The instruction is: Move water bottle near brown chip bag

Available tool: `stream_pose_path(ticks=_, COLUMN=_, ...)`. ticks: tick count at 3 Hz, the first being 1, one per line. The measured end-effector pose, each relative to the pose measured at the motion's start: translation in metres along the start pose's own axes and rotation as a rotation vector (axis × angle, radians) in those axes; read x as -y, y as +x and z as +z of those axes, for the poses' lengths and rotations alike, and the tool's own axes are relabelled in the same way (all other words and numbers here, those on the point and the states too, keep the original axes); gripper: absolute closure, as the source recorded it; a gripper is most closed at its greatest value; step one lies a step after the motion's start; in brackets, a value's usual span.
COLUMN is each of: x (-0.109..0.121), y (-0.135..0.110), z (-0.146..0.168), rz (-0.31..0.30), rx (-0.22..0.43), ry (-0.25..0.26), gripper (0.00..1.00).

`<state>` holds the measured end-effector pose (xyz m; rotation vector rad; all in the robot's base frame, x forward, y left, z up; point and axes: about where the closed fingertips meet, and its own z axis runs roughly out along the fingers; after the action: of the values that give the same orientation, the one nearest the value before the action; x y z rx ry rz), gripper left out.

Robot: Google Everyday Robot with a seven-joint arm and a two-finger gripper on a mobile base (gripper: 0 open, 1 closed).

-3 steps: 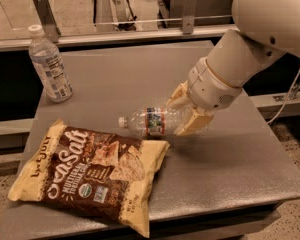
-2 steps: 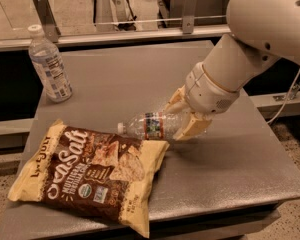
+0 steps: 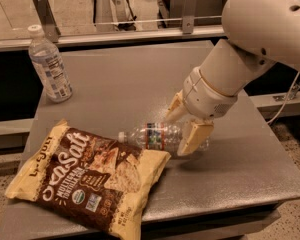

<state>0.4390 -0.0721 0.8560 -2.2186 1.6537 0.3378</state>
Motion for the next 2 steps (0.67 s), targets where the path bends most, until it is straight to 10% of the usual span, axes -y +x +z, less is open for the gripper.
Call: stream_pose_path(ticks=2, x=-0.0004, y=0.0011, z=0.0020, rz=0.007, rx=-0.006, ry=-0.002, gripper=0.00)
